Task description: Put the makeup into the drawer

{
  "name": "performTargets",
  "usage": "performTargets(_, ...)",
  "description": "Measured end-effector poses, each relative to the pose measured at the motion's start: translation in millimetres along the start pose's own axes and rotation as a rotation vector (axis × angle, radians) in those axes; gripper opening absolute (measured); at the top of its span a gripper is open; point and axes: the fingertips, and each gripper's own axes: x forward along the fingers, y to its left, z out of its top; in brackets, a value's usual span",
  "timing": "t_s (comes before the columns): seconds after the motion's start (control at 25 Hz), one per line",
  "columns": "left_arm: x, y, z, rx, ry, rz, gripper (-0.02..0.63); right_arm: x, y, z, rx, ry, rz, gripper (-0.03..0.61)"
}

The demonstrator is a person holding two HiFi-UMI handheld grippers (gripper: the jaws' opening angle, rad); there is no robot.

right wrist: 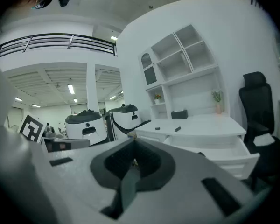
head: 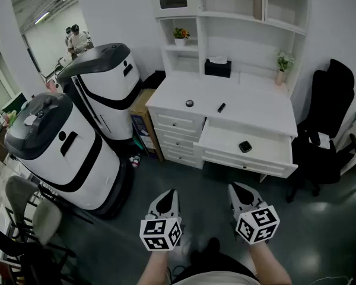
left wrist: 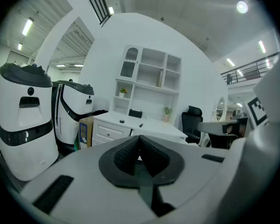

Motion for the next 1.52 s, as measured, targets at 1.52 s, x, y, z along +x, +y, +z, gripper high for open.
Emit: performTargets(1.52, 119.8, -10.8, 16.4, -0.017, 0.03, 0.069, 0.003, 91.4, -107.8, 9.4, 0.116, 0.037, 0.021, 0.161)
